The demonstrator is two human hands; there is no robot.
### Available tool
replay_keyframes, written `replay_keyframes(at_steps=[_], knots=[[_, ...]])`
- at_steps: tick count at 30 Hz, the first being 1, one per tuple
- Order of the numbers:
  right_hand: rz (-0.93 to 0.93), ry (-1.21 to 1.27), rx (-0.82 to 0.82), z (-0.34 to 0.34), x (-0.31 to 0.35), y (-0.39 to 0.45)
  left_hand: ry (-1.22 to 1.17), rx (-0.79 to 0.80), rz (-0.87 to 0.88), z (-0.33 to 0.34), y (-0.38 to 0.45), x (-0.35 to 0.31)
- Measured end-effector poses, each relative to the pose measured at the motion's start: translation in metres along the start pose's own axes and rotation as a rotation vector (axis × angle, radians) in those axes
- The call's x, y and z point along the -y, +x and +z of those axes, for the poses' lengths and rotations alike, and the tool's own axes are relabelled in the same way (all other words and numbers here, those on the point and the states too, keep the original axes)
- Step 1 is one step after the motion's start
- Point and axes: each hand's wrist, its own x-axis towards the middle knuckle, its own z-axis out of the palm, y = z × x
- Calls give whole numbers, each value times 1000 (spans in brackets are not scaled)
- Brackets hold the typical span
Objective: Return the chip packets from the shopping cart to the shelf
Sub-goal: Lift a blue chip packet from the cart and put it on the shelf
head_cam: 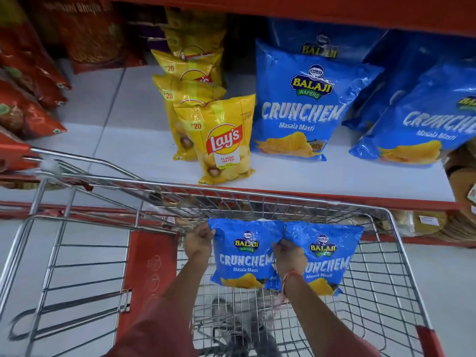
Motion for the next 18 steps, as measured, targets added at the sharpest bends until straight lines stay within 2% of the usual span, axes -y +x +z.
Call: replay_keyframes(at_steps=[5,8,14,18], knots=[[80,111,-22,-1,-3,-13,146,-54,-13,-29,-23,11],[34,105,-13,-3,-9,-19,127,-43,7,-44,-33,20],[-63,282,-51,-24,-15,-41,104,-16,226,-72,-53,21],[-255,340,-109,-52,-17,-66,105,-13,364,-87,-70,8]])
